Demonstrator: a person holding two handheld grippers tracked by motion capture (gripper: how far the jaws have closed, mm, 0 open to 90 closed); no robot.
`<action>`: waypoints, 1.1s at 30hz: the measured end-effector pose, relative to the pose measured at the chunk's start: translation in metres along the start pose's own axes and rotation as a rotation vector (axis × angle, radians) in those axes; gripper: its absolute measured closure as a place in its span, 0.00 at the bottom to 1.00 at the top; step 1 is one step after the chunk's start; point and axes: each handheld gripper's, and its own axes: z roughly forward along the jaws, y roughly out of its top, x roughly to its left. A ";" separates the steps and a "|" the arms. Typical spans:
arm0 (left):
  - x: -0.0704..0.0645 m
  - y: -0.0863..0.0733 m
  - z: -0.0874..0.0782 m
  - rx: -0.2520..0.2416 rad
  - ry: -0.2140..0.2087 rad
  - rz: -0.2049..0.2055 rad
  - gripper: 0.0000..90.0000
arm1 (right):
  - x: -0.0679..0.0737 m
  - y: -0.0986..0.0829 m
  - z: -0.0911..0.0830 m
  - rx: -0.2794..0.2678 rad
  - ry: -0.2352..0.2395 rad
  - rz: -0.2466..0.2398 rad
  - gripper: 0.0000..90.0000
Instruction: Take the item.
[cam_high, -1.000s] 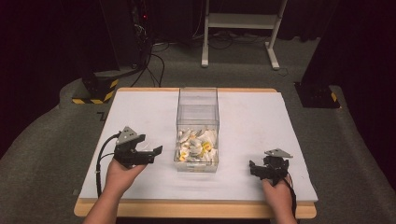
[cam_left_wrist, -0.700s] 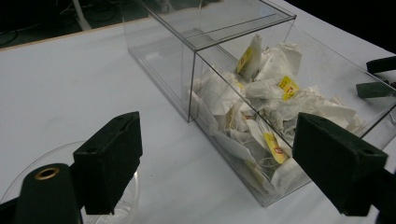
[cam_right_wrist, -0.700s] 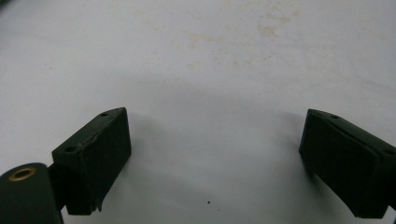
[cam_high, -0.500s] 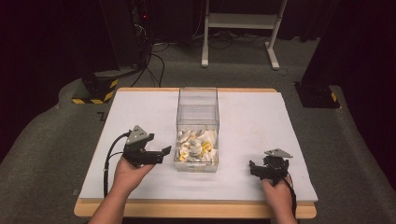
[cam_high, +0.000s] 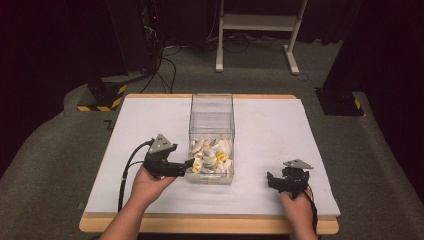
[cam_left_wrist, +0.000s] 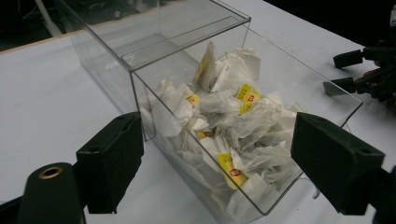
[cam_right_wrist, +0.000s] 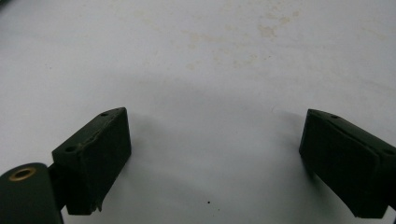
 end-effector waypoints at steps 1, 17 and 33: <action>-0.003 0.001 0.002 -0.001 -0.009 0.004 0.20 | 0.000 0.000 0.000 0.000 -0.001 0.001 0.10; -0.018 0.012 0.019 0.011 -0.032 0.026 0.24 | 0.000 0.000 0.000 0.000 -0.001 0.001 0.10; -0.027 0.016 0.030 0.029 -0.057 0.038 0.24 | 0.000 0.000 0.000 0.001 0.000 -0.002 0.10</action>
